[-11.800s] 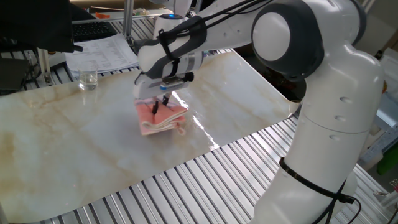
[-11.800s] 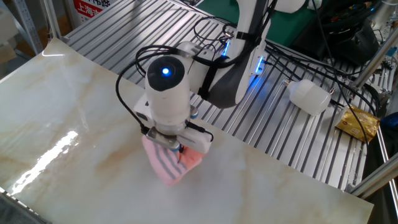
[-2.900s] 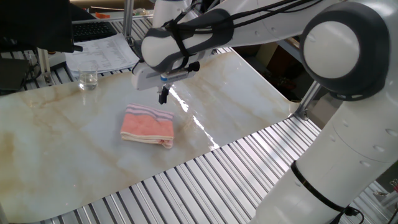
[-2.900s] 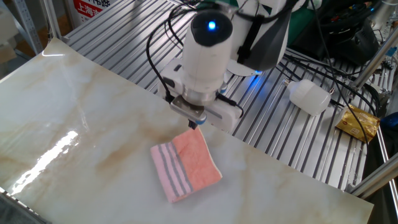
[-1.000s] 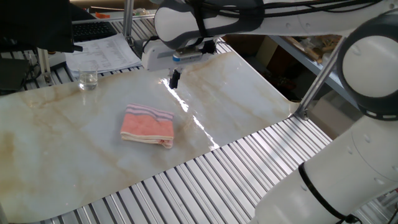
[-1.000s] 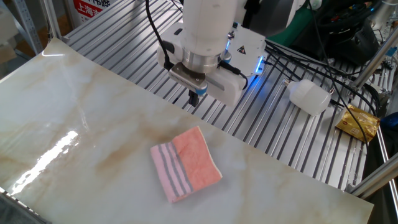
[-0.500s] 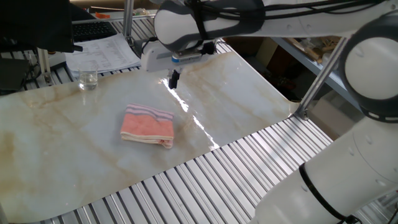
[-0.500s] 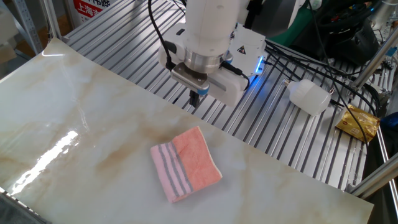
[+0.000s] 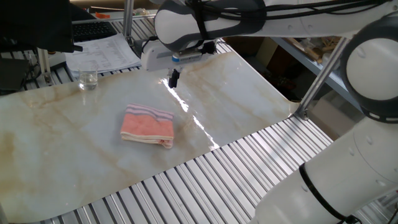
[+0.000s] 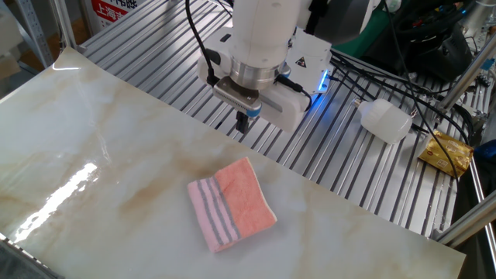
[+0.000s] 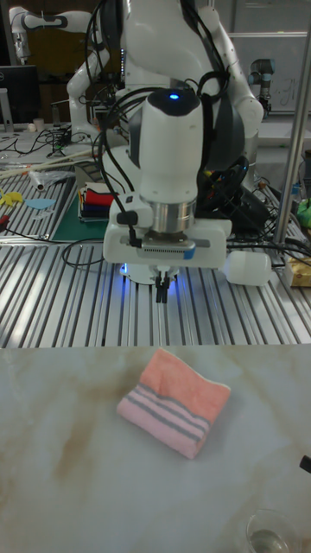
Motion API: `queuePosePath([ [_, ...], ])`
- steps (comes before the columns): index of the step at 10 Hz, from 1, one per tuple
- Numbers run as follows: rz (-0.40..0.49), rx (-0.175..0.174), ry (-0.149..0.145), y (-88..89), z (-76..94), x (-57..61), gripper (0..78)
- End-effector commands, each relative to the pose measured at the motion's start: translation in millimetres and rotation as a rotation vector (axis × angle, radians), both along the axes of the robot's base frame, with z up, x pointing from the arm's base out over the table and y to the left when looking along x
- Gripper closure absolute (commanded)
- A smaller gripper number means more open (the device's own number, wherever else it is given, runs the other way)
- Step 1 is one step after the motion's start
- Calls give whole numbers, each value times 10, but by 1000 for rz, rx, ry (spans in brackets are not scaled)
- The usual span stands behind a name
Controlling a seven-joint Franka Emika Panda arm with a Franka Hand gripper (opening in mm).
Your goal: Clean the tabletop with a sponge
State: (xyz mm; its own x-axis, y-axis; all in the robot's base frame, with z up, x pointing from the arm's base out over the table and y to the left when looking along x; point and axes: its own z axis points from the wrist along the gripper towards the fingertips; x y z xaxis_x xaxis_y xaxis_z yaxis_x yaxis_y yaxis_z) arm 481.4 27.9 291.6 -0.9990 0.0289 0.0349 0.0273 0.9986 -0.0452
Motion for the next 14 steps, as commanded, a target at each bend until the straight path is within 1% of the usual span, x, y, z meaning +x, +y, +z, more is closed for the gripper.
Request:
queuePosePath([
  [1, 5, 14, 40, -47, 491, 142, 764],
  [2, 4, 24, 53, -51, 502, 141, 764],
  [3, 4, 25, 55, -50, 499, 142, 764],
  [4, 2, 37, 56, -20, 437, 162, 764],
  [6, 4, 36, 52, -13, 412, 170, 764],
  [9, 10, 35, 54, 28, 262, 213, 764],
  [12, 16, 33, 62, 9, 321, 197, 764],
  [14, 12, 31, 58, 9, 324, 196, 764],
])
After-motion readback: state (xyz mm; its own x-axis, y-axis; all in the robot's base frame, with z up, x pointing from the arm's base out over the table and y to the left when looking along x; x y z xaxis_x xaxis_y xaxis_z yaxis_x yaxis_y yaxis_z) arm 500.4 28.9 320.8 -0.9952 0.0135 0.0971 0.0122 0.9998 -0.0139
